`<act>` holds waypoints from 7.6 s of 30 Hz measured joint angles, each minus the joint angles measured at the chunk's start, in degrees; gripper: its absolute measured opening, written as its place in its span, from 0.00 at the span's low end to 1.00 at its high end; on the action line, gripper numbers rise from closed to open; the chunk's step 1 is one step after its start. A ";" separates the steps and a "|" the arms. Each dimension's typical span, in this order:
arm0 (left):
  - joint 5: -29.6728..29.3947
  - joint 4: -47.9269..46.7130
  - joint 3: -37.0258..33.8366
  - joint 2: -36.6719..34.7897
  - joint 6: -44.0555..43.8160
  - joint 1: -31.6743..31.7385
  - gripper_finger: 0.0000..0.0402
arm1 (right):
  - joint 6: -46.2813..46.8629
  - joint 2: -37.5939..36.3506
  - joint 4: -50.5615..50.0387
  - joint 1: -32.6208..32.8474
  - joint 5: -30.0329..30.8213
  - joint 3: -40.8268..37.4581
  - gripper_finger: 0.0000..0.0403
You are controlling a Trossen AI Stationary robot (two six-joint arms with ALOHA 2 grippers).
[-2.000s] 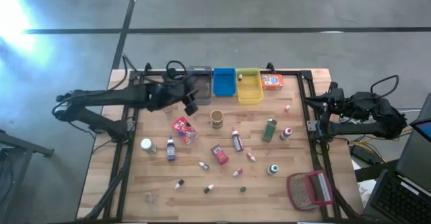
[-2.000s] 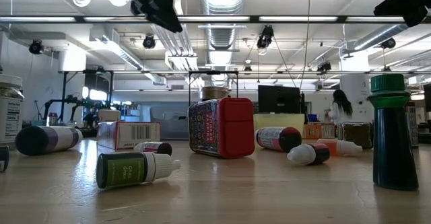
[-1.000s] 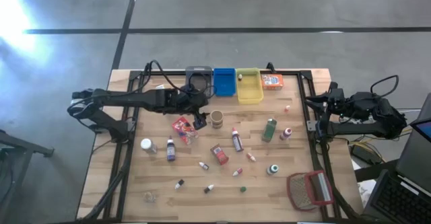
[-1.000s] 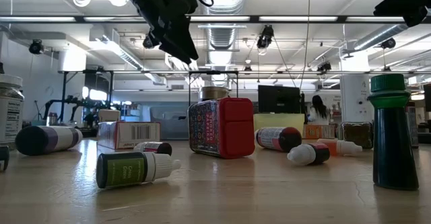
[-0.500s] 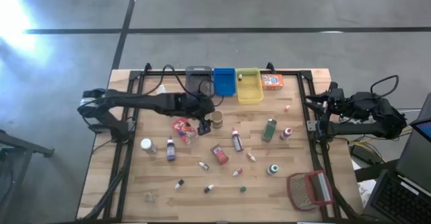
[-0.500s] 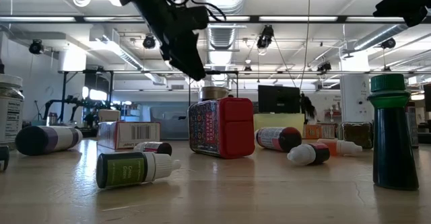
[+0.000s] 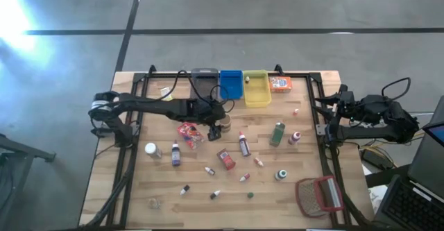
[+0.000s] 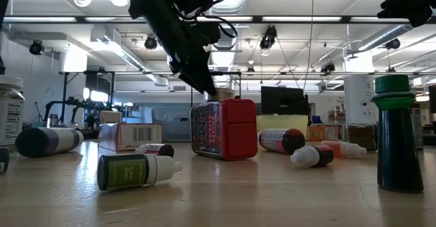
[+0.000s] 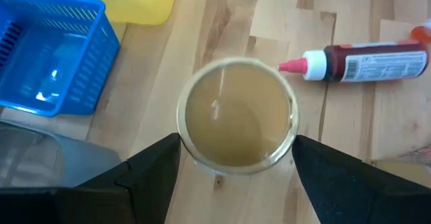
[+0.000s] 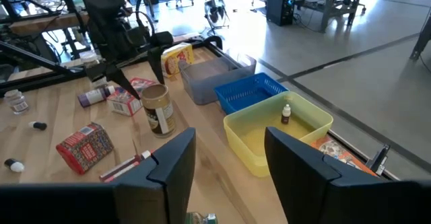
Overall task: Pick & Place Kitchen Items
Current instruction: Put the gold spice bottle into the black bin
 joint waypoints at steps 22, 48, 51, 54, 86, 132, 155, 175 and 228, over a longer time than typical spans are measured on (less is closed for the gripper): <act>0.00 3.10 0.02 2.10 0.11 0.00 0.72 | 0.00 0.00 0.00 -0.01 0.01 0.01 0.49; 0.00 4.03 0.11 2.10 -1.42 0.00 0.85 | 0.00 0.00 0.00 -0.01 0.01 0.01 0.28; 0.02 6.38 0.11 2.10 -1.05 0.09 0.85 | 0.00 0.00 0.00 -0.01 0.01 0.01 0.26; 0.41 7.26 0.12 2.16 0.59 0.09 0.85 | 0.00 0.00 0.00 -0.01 0.01 0.01 0.23; 0.42 10.97 0.15 6.36 2.29 0.17 0.82 | 0.00 0.00 0.00 0.00 0.01 0.01 0.16; -5.05 2.82 4.03 -4.10 2.51 5.68 0.73 | 0.00 0.00 0.00 0.01 0.02 0.01 0.48; -4.70 6.59 3.91 -5.60 -0.94 27.78 0.73 | 0.00 0.00 0.00 0.01 0.01 0.01 0.55; -4.28 11.81 3.91 3.87 -2.55 30.67 0.73 | 0.00 0.00 0.00 0.00 0.01 0.01 0.67; -3.61 14.97 3.93 9.88 -2.09 30.93 0.88 | 0.00 0.00 0.00 -0.01 0.01 -0.01 0.76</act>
